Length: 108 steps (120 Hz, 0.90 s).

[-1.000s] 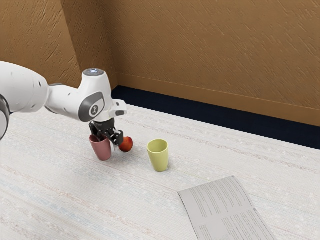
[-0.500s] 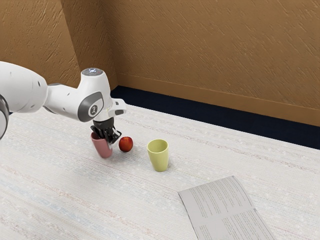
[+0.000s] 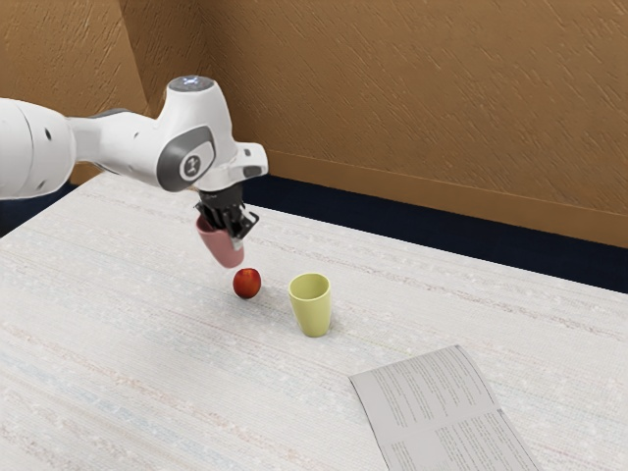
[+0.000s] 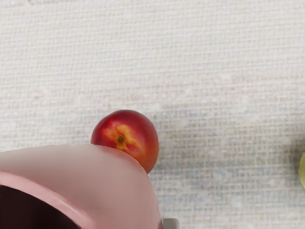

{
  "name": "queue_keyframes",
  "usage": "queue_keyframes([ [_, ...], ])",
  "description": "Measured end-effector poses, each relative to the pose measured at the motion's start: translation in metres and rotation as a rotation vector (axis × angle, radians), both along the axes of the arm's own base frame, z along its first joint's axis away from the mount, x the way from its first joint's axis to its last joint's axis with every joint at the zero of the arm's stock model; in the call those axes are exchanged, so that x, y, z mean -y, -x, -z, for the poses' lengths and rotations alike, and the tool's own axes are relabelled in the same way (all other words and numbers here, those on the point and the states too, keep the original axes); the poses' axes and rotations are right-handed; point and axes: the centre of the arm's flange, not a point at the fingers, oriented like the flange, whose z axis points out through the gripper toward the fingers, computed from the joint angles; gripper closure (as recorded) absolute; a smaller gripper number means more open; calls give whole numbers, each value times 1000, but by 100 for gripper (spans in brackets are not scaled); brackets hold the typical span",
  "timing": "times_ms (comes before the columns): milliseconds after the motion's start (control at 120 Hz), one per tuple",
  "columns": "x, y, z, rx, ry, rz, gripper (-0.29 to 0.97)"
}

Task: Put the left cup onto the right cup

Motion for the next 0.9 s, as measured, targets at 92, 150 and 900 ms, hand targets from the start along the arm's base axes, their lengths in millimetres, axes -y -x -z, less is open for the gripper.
queue_keyframes([
  [92,31,-3,-16,-12,9,25,78],
  [150,46,-4,-23,-21,13,33,78],
  [900,153,-5,-38,-108,51,-29,78],
])
